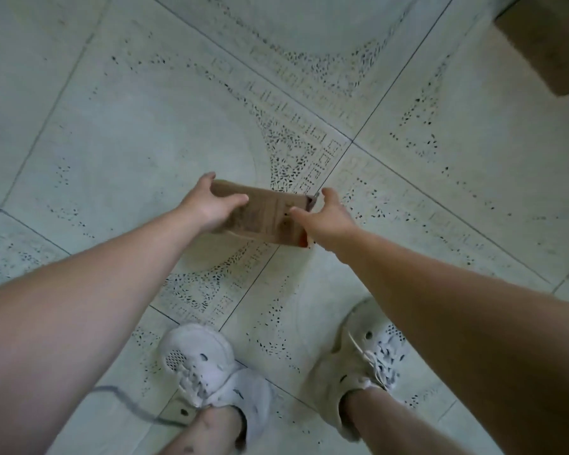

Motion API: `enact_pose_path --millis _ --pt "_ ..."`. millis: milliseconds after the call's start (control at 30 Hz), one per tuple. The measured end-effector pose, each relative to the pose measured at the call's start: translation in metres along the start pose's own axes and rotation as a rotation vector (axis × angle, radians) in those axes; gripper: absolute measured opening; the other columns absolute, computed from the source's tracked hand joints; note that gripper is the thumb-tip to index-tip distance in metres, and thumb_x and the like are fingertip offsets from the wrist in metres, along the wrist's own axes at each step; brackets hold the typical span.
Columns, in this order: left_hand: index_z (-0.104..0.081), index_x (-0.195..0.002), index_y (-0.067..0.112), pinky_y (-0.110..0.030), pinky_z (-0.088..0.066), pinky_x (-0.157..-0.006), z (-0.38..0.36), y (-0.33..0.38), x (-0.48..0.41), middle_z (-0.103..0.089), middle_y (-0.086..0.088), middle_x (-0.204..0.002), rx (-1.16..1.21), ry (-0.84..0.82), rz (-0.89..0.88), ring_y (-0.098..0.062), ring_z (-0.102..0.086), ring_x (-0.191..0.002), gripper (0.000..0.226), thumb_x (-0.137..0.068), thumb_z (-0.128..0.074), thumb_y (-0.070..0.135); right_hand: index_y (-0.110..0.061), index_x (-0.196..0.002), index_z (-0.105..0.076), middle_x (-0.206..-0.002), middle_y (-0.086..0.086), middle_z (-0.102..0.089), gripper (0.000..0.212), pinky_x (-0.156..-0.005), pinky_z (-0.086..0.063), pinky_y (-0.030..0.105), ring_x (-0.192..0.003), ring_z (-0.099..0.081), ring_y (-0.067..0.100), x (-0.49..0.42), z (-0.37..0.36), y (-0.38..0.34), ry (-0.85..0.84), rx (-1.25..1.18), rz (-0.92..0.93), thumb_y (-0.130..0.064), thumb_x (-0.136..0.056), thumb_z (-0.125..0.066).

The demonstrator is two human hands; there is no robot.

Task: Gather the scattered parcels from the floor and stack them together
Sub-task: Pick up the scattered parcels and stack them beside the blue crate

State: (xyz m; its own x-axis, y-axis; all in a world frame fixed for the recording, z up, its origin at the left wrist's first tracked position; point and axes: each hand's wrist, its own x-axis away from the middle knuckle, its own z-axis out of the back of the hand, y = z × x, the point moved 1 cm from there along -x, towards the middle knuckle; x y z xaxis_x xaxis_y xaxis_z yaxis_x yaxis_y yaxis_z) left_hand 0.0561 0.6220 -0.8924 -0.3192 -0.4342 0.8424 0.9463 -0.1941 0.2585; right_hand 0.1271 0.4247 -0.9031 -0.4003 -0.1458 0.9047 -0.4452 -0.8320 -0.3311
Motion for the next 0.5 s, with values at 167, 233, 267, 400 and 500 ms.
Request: enact_pose_path --millis 167,233,267,400,500 --pt "-0.031 -0.138 0.033 -0.039 -0.053 -0.080 -0.026 -0.016 -0.019 -0.047 -0.004 -0.137 0.233 0.084 0.039 -0.027 -0.055 -0.110 0.075 -0.077 -0.074 0.040 -0.033 -0.137 -0.029 -0.117 0.000 -0.051 0.064 -0.068 -0.051 0.041 -0.098 -0.055 0.024 -0.015 -0.024 0.009 -0.106 -0.412 -0.119 -0.049 -0.085 -0.064" --pt "-0.033 -0.136 0.031 -0.032 -0.050 -0.069 -0.027 -0.016 -0.005 -0.051 -0.002 -0.132 0.267 0.078 0.043 -0.025 -0.056 -0.104 0.071 -0.079 -0.074 0.038 -0.031 -0.133 -0.034 -0.118 0.002 -0.055 0.056 -0.073 -0.052 0.041 -0.098 -0.056 0.022 -0.002 -0.022 0.006 -0.099 -0.486 -0.135 -0.047 -0.087 -0.062" --pt "-0.033 -0.136 0.031 -0.033 -0.050 -0.072 -0.024 -0.014 0.006 -0.051 -0.002 -0.131 0.281 0.077 0.037 -0.024 -0.057 -0.105 0.070 -0.080 -0.073 0.037 -0.030 -0.135 -0.035 -0.119 0.003 -0.055 0.056 -0.074 -0.052 0.039 -0.098 -0.056 0.021 0.008 -0.019 0.004 -0.088 -0.504 -0.133 -0.045 -0.088 -0.061" --pt "-0.030 -0.140 0.028 -0.048 -0.052 -0.091 0.005 0.009 0.075 -0.051 -0.003 -0.125 0.357 0.053 -0.009 -0.028 -0.058 -0.108 0.070 -0.083 -0.071 0.027 -0.029 -0.131 -0.040 -0.116 0.001 -0.057 0.050 -0.078 -0.052 0.039 -0.100 -0.056 0.020 0.075 0.009 -0.015 -0.037 -0.535 -0.091 -0.045 -0.088 -0.061" --pt "-0.030 -0.142 0.028 -0.048 -0.051 -0.092 0.045 0.040 0.148 -0.050 0.002 -0.106 0.363 0.047 -0.079 -0.027 -0.057 -0.106 0.069 -0.085 -0.069 0.022 -0.030 -0.124 -0.043 -0.116 0.001 -0.059 0.045 -0.083 -0.053 0.042 -0.100 -0.058 0.020 0.151 0.040 -0.043 0.002 -0.554 -0.058 -0.046 -0.086 -0.062"
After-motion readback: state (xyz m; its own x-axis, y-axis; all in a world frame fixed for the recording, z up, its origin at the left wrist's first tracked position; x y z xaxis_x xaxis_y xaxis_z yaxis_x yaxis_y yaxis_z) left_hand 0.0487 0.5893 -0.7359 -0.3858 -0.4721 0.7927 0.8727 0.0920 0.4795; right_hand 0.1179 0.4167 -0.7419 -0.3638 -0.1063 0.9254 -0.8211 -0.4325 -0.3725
